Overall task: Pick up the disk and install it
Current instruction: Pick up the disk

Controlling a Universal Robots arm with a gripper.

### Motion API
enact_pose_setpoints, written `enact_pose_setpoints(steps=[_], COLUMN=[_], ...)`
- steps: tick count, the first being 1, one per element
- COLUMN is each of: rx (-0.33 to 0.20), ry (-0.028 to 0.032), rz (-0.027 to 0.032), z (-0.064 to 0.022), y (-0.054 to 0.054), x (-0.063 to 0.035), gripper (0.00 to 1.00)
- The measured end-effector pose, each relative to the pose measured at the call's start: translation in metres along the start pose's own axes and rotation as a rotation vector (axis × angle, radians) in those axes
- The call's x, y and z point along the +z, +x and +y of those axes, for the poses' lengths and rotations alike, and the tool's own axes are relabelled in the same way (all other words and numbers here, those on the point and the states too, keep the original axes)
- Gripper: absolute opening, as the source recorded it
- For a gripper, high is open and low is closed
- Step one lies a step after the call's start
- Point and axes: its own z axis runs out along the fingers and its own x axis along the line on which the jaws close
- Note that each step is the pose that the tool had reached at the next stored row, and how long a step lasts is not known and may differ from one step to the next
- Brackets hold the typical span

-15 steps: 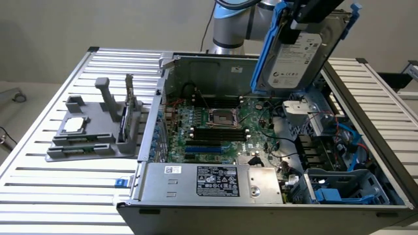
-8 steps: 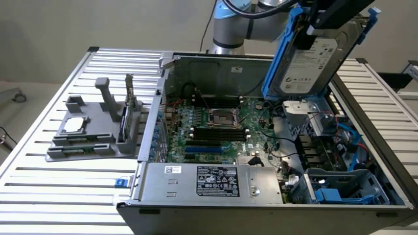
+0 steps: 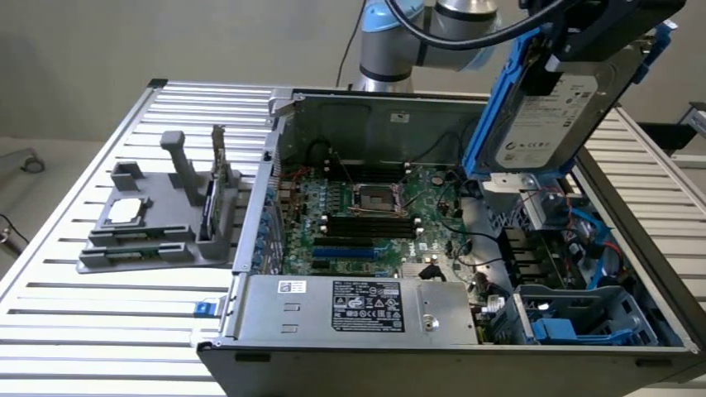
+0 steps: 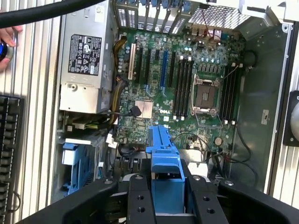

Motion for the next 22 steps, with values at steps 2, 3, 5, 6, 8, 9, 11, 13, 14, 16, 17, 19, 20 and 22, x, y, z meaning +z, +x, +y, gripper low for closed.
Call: enact_pose_setpoints(steps=[2, 3, 5, 6, 8, 9, 11, 13, 14, 16, 17, 19, 20, 22], rx=[0.0, 0.0, 0.0, 0.0, 0.0, 0.0, 0.0, 0.0, 0.0, 0.0, 0.0, -0.001, -0.001, -0.001], ry=[0.0011, 0.0015, 0.0021, 0.0024, 0.0031, 0.0033, 0.004, 0.0045, 0.0047, 0.0051, 0.0053, 0.0059, 0.0061, 0.0066], rz=[-0.0002, -0.0001, -0.0003, -0.0003, -0.0005, -0.0004, -0.0006, -0.0008, -0.001, -0.0011, -0.0012, -0.0017, -0.0018, -0.0023], z=[-0.0017, -0.0026, -0.0045, -0.0053, -0.0071, -0.008, -0.0098, -0.0115, -0.0124, -0.0142, -0.015, -0.0166, -0.0174, -0.0191], y=[0.006, 0.009, 0.015, 0.018, 0.024, 0.027, 0.033, 0.039, 0.042, 0.048, 0.051, 0.057, 0.059, 0.065], x=[-0.0004, -0.0008, -0.0012, -0.0015, -0.002, -0.0023, -0.0028, -0.0034, -0.0036, -0.0042, -0.0044, -0.0049, -0.0052, -0.0056], gripper=[0.33, 0.33, 0.33, 0.33, 0.33, 0.33, 0.33, 0.33, 0.33, 0.33, 0.33, 0.33, 0.33, 0.33])
